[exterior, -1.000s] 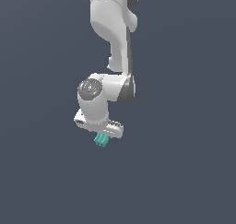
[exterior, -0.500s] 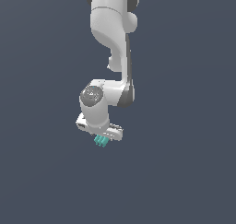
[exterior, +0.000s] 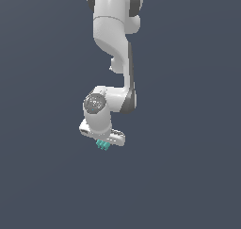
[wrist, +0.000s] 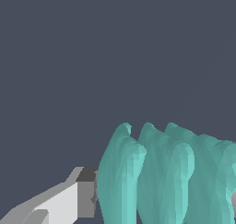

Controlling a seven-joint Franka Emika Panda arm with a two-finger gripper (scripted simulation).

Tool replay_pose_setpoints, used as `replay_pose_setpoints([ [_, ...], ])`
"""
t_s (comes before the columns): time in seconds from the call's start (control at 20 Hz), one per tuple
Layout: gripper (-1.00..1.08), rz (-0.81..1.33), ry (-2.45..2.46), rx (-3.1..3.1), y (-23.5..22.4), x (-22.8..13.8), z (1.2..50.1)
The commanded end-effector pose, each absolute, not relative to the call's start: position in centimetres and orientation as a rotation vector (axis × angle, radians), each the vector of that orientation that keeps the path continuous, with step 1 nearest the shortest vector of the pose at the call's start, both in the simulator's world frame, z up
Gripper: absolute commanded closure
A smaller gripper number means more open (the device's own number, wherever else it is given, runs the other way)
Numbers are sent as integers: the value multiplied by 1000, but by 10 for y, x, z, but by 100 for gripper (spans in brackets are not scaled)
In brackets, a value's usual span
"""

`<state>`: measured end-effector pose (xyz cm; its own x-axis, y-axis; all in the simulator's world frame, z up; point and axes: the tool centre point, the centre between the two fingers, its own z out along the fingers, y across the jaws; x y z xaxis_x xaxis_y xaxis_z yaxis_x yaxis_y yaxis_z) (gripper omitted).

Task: Pick up the object and move it to a goal position.

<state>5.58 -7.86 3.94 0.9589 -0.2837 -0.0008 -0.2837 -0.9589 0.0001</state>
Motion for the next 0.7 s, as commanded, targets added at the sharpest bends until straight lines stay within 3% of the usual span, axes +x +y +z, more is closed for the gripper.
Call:
replay_pose_setpoints([
  [0.0,108,0,450,-3109,-79,56,39],
  [0.65,108,0,449,-3109,-80,54,45],
])
